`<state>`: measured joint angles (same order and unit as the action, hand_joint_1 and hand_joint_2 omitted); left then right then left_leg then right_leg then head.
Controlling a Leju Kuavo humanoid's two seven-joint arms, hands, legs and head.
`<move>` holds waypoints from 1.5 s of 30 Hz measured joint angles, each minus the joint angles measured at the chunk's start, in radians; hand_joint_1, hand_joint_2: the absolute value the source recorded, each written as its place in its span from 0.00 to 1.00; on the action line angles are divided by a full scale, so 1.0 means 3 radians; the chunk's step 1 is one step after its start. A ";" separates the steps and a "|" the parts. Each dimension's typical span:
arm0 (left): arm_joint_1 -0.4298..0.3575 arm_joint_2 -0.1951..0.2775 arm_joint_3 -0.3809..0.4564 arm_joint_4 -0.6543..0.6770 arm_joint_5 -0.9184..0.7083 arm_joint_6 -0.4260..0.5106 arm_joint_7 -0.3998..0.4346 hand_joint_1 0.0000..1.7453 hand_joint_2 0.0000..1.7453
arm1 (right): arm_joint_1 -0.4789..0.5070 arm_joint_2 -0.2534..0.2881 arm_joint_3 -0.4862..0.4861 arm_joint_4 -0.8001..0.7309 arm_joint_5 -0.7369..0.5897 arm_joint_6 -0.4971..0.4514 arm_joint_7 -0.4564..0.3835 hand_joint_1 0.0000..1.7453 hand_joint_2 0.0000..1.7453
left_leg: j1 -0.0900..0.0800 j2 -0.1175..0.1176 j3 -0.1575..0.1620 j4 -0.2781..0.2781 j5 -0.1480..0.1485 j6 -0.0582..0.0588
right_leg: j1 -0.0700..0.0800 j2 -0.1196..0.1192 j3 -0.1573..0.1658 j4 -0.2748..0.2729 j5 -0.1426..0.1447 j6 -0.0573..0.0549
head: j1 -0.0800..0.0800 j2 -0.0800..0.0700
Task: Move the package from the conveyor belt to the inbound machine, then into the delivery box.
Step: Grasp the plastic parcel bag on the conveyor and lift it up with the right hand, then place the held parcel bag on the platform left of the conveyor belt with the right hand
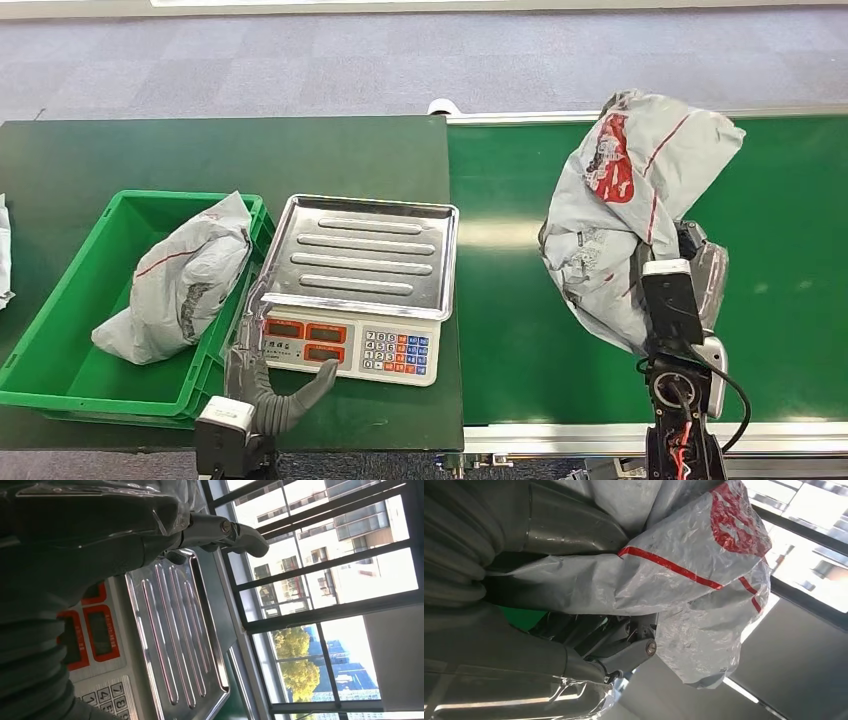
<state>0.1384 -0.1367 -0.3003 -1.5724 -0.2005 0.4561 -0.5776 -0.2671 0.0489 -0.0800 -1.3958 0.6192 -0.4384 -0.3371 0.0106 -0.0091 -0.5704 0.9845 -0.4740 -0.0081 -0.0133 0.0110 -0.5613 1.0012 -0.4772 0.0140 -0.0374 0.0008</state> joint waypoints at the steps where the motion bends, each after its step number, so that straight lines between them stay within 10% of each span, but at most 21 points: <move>1: -0.0001 0.0001 0.0004 -0.0003 -0.0002 0.0007 -0.0016 0.00 1.00 | 0.0009 0.0011 0.0057 -0.0076 0.0005 -0.0034 -0.0009 1.00 1.00 | 0.0000 0.0000 0.0000 0.0000 0.0000 0.0000 | 0.0000 0.0000 0.0000 0.0000 0.0000 0.0000 | 0.0000 0.0000; 16: -0.0357 0.0027 0.0017 0.0080 -0.0079 -0.0150 -0.0047 0.00 1.00 | -0.0608 0.0225 0.1063 0.0647 -0.0380 0.1532 -0.0042 1.00 1.00 | 0.0000 -0.0004 0.0000 -0.0001 0.0005 0.0000 | 0.0000 -0.0007 0.0003 0.0001 0.0001 -0.0001 | 0.0001 0.0000; 20: -0.0495 0.0027 0.0012 0.0115 -0.0126 -0.0170 0.0030 0.00 1.00 | -0.0819 0.0353 0.1250 0.1239 -0.0279 0.1644 -0.0139 0.01 1.00 | 0.0001 -0.0004 0.0000 -0.0001 0.0005 0.0000 | 0.0001 -0.0007 0.0002 0.0001 0.0001 -0.0001 | 0.0000 0.0000; 36: -0.0391 0.0089 0.0148 -0.0085 -0.0207 0.0014 0.0056 0.00 1.00 | -0.0733 0.0505 0.1349 0.1890 -0.0242 0.1370 -0.0176 0.00 1.00 | 0.0000 -0.0005 -0.0002 -0.0001 0.0004 0.0000 | 0.0001 -0.0007 -0.0001 0.0001 0.0000 0.0000 | 0.0001 0.0000; 45: -0.0564 0.0134 0.0069 -0.0402 -0.0586 -0.0074 0.0069 0.00 1.00 | -0.0148 0.0499 0.1278 0.0839 -0.0823 0.0589 -0.0885 0.00 1.00 | 0.0000 -0.0008 -0.0003 0.0000 0.0004 0.0000 | 0.0000 -0.0012 -0.0003 0.0001 -0.0001 0.0000 | 0.0001 0.0000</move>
<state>-0.0307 -0.0964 -0.2797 -1.6930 -0.3762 0.4341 -0.5571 -0.3117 0.1987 0.3035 -1.1441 0.3722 -0.2616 -0.6026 0.0107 -0.0114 -0.5713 0.9845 -0.4729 -0.0082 -0.0132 0.0074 -0.5621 1.0014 -0.4774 0.0139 -0.0370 0.0008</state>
